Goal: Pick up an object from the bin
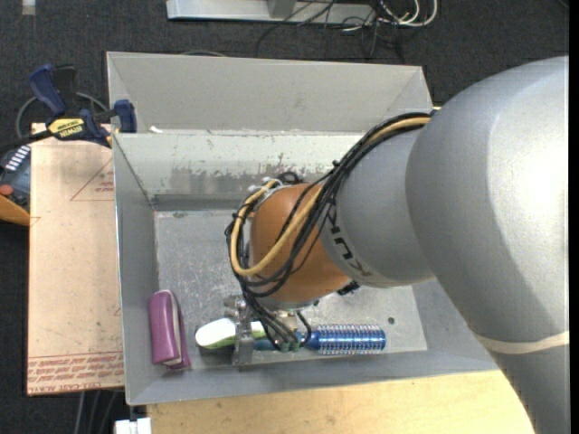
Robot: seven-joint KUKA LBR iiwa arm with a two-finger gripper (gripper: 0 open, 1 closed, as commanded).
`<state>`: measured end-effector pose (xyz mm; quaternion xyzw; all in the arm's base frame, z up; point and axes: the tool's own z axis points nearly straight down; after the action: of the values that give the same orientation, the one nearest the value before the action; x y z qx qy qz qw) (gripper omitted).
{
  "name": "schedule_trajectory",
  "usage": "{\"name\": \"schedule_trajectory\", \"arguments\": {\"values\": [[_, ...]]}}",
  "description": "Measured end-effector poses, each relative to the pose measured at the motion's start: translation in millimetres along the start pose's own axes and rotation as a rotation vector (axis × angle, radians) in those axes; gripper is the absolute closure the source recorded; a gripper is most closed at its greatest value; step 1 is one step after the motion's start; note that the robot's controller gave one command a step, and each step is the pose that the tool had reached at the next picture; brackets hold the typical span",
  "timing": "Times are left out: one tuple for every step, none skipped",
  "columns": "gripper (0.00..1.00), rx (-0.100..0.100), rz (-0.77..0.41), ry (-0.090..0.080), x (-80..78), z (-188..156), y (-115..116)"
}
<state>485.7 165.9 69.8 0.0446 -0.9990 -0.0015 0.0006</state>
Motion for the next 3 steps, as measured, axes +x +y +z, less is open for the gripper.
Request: {"name": "schedule_trajectory", "arguments": {"values": [[1.0,0.0,0.0,0.0,0.0,0.0,0.0],[1.0,0.002,-0.004,0.006,-2.8,-90.8,6.0],[1.0,-0.002,-0.006,-0.004,-5.7,-34.4,12.0]]}}
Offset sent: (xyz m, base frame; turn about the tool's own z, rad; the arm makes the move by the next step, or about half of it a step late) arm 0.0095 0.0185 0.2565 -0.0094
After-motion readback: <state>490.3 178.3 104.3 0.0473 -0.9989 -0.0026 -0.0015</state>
